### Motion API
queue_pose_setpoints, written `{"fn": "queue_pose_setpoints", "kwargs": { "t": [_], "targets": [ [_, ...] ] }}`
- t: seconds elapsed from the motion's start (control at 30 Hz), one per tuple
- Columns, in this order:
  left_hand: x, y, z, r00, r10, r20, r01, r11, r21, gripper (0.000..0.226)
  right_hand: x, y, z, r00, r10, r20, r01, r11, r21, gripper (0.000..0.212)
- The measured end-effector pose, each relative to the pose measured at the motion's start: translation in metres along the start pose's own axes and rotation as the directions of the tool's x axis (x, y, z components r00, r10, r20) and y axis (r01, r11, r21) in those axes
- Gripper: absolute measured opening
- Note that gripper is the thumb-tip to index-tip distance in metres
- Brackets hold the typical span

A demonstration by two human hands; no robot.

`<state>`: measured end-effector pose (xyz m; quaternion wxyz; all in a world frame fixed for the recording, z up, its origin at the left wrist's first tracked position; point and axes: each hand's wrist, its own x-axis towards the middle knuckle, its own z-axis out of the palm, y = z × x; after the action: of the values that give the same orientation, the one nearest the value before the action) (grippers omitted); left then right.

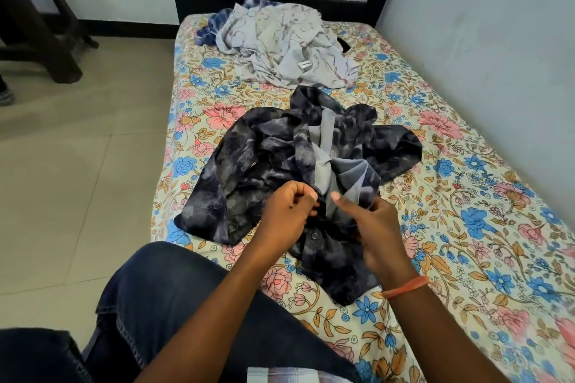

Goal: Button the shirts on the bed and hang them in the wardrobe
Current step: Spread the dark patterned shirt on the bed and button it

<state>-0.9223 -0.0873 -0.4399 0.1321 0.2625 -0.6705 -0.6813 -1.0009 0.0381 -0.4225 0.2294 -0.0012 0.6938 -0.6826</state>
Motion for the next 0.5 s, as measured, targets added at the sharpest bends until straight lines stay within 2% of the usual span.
{"fn": "queue_pose_setpoints", "kwargs": {
  "t": [0.07,0.13,0.17,0.23,0.33,0.43,0.5],
  "targets": [
    [0.000,0.000,0.000,1.000,0.001,-0.003,-0.001,1.000,0.002,0.012,-0.001,0.001,0.003,0.999,0.009,-0.031,-0.007,0.998,0.069,0.021],
    [-0.001,0.001,0.000,1.000,0.002,-0.005,-0.002,1.000,-0.003,0.012,-0.001,-0.003,0.001,0.995,0.088,0.045,-0.095,0.973,0.212,0.017],
    [-0.001,0.001,-0.001,1.000,0.002,-0.006,-0.002,1.000,-0.003,0.012,-0.003,-0.005,-0.002,0.991,0.103,0.091,-0.120,0.971,0.209,0.013],
    [-0.002,0.003,-0.001,1.000,0.003,-0.010,-0.003,1.000,0.000,0.012,-0.011,-0.007,-0.010,0.990,0.080,0.114,-0.088,0.994,0.066,0.007],
    [-0.002,0.004,-0.001,1.000,0.013,-0.018,-0.013,1.000,0.021,0.011,-0.022,0.000,-0.018,0.999,-0.027,0.034,0.033,0.985,-0.170,0.015],
    [-0.002,0.004,0.000,0.999,0.036,-0.018,-0.034,0.997,0.076,0.011,-0.024,0.011,-0.019,0.999,-0.036,-0.007,0.034,0.979,-0.199,0.027],
    [-0.005,0.004,0.001,0.999,0.052,-0.014,-0.050,0.993,0.109,0.012,-0.022,0.015,-0.020,0.999,-0.039,-0.023,0.034,0.981,-0.191,0.021]
  ]
}}
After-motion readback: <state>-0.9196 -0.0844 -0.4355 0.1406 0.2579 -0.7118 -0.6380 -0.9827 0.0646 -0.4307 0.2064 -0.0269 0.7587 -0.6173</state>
